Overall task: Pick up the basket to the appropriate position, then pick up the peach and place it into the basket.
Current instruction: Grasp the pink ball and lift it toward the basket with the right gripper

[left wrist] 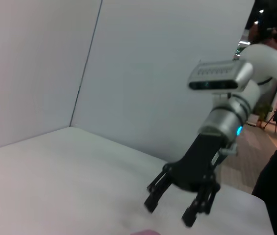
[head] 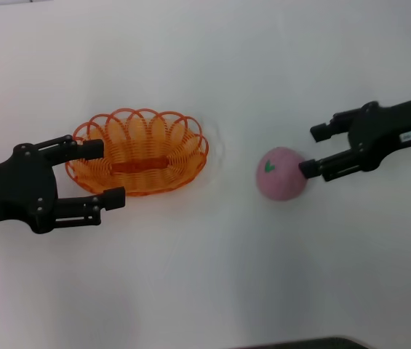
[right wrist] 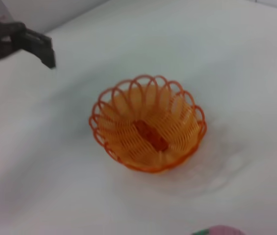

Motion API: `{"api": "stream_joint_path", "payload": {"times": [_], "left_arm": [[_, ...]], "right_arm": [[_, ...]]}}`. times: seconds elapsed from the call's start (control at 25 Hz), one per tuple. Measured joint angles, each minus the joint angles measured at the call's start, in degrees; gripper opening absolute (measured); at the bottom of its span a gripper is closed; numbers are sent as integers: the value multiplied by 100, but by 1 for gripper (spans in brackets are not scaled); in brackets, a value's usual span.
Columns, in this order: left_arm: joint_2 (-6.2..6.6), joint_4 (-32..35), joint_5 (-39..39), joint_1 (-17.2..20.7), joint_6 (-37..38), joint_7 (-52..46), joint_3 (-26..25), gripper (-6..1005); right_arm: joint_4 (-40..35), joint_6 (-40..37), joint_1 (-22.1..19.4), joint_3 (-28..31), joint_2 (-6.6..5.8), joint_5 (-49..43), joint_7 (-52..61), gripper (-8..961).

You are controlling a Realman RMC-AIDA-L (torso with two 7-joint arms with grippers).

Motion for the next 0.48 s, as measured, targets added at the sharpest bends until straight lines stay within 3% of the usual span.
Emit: {"api": "stream_joint_path", "payload": {"times": [0.24,0.48], "left_arm": [[0,-57,-43,-30,73,-2,14,885],[0,-79,-50,-58,77,-12,17,885]], "right_arm": [[503,601,18,-345,7,-19,-52,856],[630,712,69,-479,21,7,-51,856]]}}
